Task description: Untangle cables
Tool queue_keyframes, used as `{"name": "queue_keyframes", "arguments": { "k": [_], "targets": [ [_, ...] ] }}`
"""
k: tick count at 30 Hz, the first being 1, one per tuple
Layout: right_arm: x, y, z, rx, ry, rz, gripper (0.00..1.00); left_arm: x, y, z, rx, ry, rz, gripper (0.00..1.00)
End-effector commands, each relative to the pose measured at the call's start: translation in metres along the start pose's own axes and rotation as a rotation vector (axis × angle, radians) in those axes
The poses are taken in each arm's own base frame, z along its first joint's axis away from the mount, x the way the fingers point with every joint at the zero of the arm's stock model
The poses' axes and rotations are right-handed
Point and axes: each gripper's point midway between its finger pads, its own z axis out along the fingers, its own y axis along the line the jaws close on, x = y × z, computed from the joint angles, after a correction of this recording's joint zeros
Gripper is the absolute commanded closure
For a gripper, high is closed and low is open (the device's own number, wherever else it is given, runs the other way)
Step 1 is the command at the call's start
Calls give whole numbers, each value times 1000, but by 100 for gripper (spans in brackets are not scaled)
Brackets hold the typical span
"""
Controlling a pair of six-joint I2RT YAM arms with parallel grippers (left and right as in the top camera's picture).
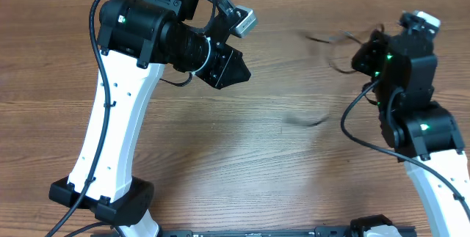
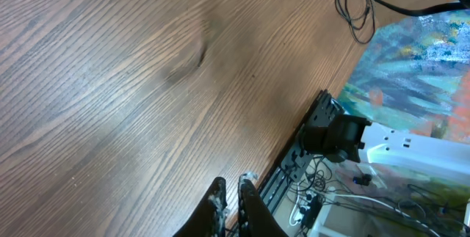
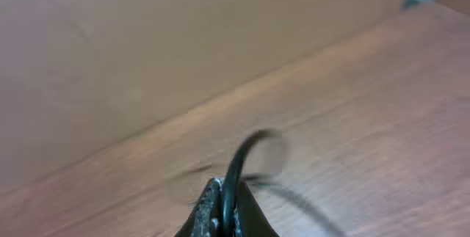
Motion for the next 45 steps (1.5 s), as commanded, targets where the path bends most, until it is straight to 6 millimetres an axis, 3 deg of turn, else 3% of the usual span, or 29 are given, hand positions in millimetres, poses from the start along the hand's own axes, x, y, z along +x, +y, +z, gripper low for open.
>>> {"name": "queue_keyframes", "arguments": {
  "k": [1, 8, 15, 19, 23, 27, 32, 45],
  "targets": [
    [-9, 11, -7, -61, -4, -20, 96, 1, 3, 4, -7, 14, -23, 92],
    [3, 64, -20, -371, 62, -153, 96, 1, 3, 4, -7, 14, -35, 89],
    [20, 98, -45, -614, 151, -161, 96, 1, 3, 4, -8, 14, -35, 88],
    [26, 113, -64, -743, 191, -167, 96, 1, 3, 4, -8, 14, -34, 88],
    [27, 136, -96, -957, 194, -224, 96, -4, 3, 4, -7, -5, -2, 90],
    [20, 147, -115, -1055, 177, -226, 96, -22, -19, 2, 125, -83, 49, 91],
    [15, 150, -121, -1075, 186, -199, 96, -43, -36, -4, 219, -170, 128, 91],
    [-35, 169, -143, -1166, 65, -43, 96, -45, -35, -4, 213, -178, 139, 91]
  ]
}}
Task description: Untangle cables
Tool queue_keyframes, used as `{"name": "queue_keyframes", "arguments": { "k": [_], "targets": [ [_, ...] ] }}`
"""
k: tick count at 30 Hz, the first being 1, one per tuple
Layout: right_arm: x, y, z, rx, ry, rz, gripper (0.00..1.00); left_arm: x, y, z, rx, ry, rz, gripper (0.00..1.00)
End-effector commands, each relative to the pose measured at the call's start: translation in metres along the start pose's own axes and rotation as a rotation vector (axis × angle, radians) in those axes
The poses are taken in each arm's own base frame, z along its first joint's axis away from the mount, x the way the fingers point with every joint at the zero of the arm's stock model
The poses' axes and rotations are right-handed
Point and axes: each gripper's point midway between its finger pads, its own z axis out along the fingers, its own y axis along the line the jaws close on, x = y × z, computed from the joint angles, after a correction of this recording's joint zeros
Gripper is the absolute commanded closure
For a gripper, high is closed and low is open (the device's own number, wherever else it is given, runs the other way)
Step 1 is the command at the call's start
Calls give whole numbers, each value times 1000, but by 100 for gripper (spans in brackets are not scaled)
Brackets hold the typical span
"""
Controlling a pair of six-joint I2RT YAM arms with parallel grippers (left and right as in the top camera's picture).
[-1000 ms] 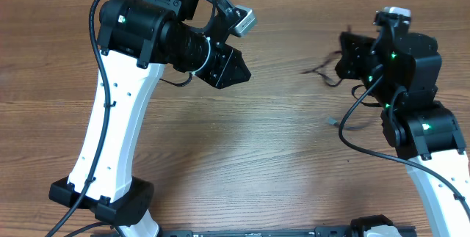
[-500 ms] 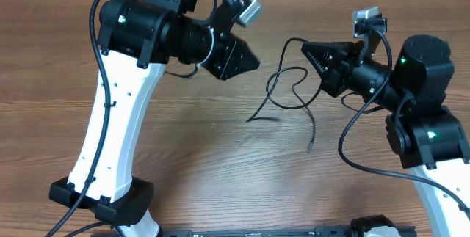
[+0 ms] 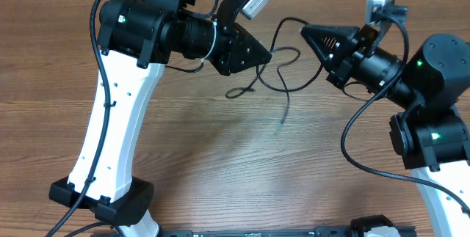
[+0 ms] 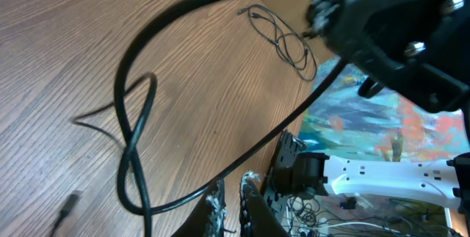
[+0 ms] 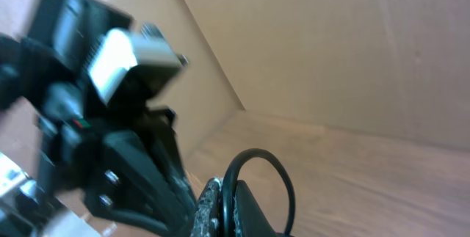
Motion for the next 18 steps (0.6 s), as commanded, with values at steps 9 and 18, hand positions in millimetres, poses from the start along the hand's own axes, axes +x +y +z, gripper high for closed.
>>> {"name": "queue_keyframes", "arguments": {
  "k": [9, 18],
  "targets": [
    [-36, 52, 4, -126, -129, 64, 96, -4, -7, 27, 42, 8, 71, 91],
    [-56, 76, 0, -203, -211, 71, 96, 24, 28, 65, 50, 86, -18, 92]
  ]
}}
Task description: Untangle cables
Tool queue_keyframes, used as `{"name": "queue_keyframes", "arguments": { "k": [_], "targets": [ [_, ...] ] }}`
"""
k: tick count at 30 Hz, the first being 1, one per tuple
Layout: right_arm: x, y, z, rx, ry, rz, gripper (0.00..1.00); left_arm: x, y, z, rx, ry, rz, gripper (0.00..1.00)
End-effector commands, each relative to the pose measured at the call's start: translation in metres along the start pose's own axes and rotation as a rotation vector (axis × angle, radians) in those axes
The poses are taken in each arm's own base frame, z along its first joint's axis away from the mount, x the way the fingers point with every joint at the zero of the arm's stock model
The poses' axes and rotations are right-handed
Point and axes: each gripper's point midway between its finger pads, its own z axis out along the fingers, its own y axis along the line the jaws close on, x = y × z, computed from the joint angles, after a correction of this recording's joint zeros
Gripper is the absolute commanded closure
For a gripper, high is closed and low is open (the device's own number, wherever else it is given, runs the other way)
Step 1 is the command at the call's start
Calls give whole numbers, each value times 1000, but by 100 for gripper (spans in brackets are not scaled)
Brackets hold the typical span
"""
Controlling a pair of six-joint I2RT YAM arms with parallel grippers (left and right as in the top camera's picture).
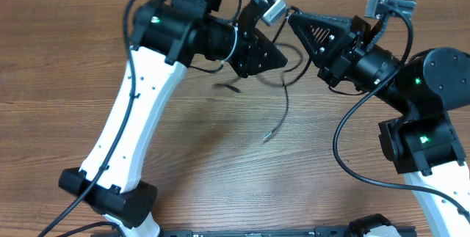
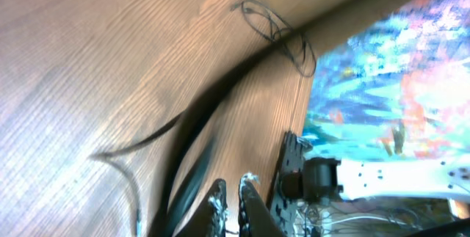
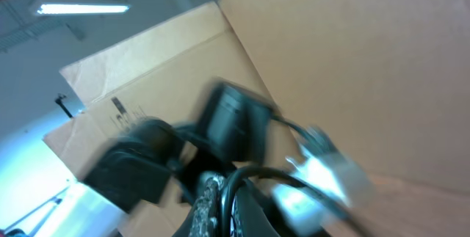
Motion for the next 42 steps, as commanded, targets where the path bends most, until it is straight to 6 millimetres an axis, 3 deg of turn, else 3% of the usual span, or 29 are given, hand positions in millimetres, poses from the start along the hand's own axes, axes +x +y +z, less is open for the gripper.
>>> {"name": "queue_keyframes", "arguments": {
  "k": [1, 5, 12, 17, 24, 31, 37, 42],
  "targets": [
    [-22, 23, -3, -35, -58, -10, 96, 18, 15, 18, 6, 52, -58, 92],
    [-29, 30, -4, -44, -71, -29, 96, 29, 27, 29, 9, 73, -84, 92],
    [-44, 40, -7, -46, -113, -52, 96, 33, 36, 31, -32, 87, -90, 92],
    [-71, 54, -17, -42, -163, -96, 96, 44, 48, 31, -102, 127, -116, 92],
    [-102, 57, -37, 35, -197, -129, 96, 54, 60, 35, -131, 147, -134, 92],
    [-119, 28, -60, 185, -227, -144, 96, 75, 109, 26, -352, 188, -247, 89],
    [-130, -17, -91, 375, -248, -160, 96, 77, 126, 9, -389, 171, -291, 87],
    [-145, -54, -126, 569, -274, -263, 96, 86, 125, 4, -379, 195, -334, 82]
  ]
}}
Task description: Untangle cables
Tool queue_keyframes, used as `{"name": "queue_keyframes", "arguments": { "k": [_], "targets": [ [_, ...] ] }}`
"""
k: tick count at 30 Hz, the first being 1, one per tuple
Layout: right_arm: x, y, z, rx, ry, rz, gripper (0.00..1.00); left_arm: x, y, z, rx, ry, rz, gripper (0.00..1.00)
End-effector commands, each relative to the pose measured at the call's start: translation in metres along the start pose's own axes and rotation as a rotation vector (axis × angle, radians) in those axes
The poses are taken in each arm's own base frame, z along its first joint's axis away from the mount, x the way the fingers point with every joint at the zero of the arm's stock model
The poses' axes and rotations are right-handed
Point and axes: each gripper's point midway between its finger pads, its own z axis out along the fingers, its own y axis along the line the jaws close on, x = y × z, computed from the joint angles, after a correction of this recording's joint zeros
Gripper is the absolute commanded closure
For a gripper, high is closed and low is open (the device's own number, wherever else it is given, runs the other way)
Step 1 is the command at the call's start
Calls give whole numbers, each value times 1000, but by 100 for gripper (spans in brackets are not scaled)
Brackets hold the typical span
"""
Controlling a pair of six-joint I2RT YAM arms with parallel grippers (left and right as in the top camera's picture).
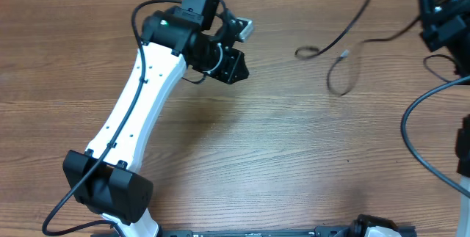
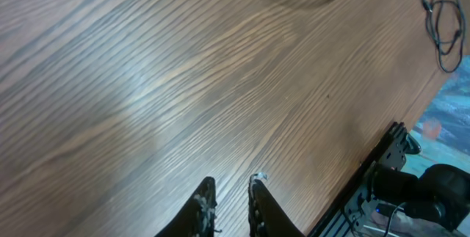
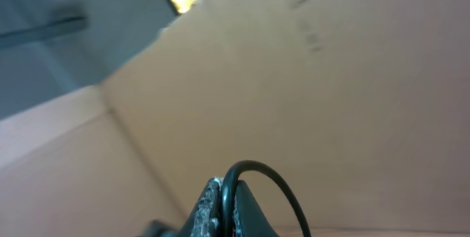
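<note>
A black cable [image 1: 314,48] lies looped on the wooden table [image 1: 242,156] at the far right and rises off the top edge toward my right arm [image 1: 440,9]. My right gripper [image 3: 226,182] is shut on this cable, and a loop of it arches over the fingers, which face a cardboard wall. My left gripper [image 2: 231,180] hangs open above bare wood with nothing between its fingers. In the overhead view the left gripper [image 1: 233,67] is well to the left of the cable. A blurred bend of the cable [image 2: 308,2] shows at the top of the left wrist view.
A thin dark wire bundle [image 2: 440,24] lies near the table's edge in the left wrist view. Beyond that edge are a black rail [image 2: 382,163] and equipment. A cardboard wall stands behind the table's far side.
The left gripper was shut close to the right gripper with the cable between them; now it is open, lower and apart. The right gripper has moved to the far right corner with the cable.
First the arms were apart, the right gripper shut on the cable at the right. Then both grippers were near each other mid-table with the cable strung and dangling between them. Now the left is open and empty, and the right holds the cable high at the right.
</note>
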Motion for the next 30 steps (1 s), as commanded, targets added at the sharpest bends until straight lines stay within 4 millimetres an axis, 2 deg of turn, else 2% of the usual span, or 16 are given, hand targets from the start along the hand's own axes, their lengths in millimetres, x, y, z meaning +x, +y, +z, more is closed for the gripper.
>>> {"name": "queue_keyframes", "arguments": {
  "k": [1, 7, 11, 14, 16, 17, 20, 25, 27, 28, 29, 30],
  "targets": [
    [-28, -22, -16, 125, -81, -138, 96, 8, 4, 3, -9, 35, -35, 82],
    [-50, -114, -32, 468, -149, -215, 96, 29, 3, 1, -11, 117, -78, 83],
    [-54, -173, -37, 629, -109, -337, 96, 42, 1, -1, -8, 165, -75, 83],
    [-60, -221, -54, 796, -93, -404, 96, 44, 0, -2, -6, 172, -76, 83],
    [-69, -251, -73, 927, -91, -452, 96, 43, 0, -3, -6, 169, -75, 83],
    [-77, -271, -92, 1039, -91, -496, 96, 43, -1, -3, -4, 168, -74, 83],
    [-98, -307, -141, 1280, -101, -581, 96, 42, -5, -3, 16, 165, -78, 83],
    [-130, -346, -232, 1611, -198, -602, 96, 39, -9, -2, 37, 154, -80, 82],
    [-136, -356, -259, 1683, -223, -595, 96, 39, -12, -1, 46, 154, -84, 82],
    [-139, -359, -273, 1725, -239, -591, 93, 39, -14, 0, 50, 155, -80, 82],
    [-141, -361, -285, 1768, -260, -581, 67, 39, -17, 1, 53, 158, -76, 82],
    [-141, -364, -294, 1796, -267, -575, 2, 40, -19, 2, 55, 162, -76, 82]
  ]
}}
